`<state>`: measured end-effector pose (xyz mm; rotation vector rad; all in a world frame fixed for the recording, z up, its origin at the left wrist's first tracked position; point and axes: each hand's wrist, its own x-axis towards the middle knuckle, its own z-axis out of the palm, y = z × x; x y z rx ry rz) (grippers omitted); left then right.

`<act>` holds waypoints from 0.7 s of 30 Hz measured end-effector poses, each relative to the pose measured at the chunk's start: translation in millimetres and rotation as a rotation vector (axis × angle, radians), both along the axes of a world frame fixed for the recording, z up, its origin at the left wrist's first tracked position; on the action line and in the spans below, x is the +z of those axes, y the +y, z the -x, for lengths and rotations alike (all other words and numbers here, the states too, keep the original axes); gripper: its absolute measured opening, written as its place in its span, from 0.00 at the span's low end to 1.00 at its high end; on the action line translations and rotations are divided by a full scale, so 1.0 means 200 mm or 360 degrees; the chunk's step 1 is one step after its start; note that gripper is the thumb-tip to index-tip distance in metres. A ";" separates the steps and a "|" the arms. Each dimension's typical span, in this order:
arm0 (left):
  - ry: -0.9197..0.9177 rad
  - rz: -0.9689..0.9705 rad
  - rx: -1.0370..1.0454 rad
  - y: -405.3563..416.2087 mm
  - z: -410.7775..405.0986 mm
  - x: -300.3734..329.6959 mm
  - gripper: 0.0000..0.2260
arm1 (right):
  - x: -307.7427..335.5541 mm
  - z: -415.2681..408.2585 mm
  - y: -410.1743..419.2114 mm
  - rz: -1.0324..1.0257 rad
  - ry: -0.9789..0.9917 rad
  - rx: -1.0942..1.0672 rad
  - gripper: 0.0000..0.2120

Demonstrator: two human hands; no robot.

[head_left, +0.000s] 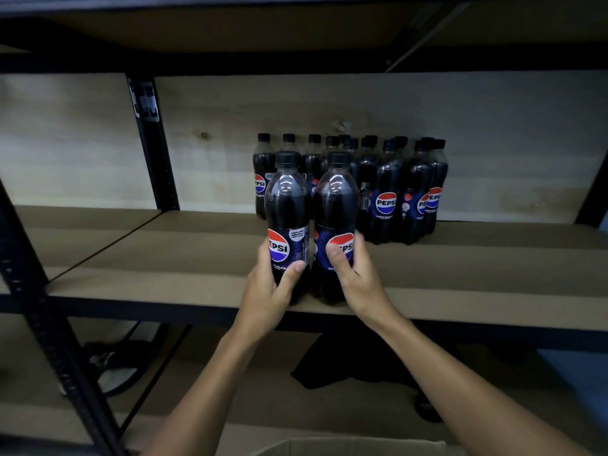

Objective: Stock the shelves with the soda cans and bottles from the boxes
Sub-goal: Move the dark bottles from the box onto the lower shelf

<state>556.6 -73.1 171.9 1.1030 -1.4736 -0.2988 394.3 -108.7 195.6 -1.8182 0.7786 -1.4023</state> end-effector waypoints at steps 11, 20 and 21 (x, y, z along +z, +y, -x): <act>-0.0139 -0.0363 0.0384 -0.23 -0.15 0.06 0.23 | -0.05 -0.04 -0.22 -0.0095 0.0266 -0.0165 0.31; 0.0059 -0.0476 0.0471 -0.63 -0.31 0.09 0.22 | -0.05 -0.35 -0.58 -0.0336 0.0232 -0.0483 0.19; 0.0007 -0.0450 0.0555 -0.67 -0.33 0.09 0.23 | -0.06 -0.38 -0.61 -0.0315 0.0233 -0.0497 0.19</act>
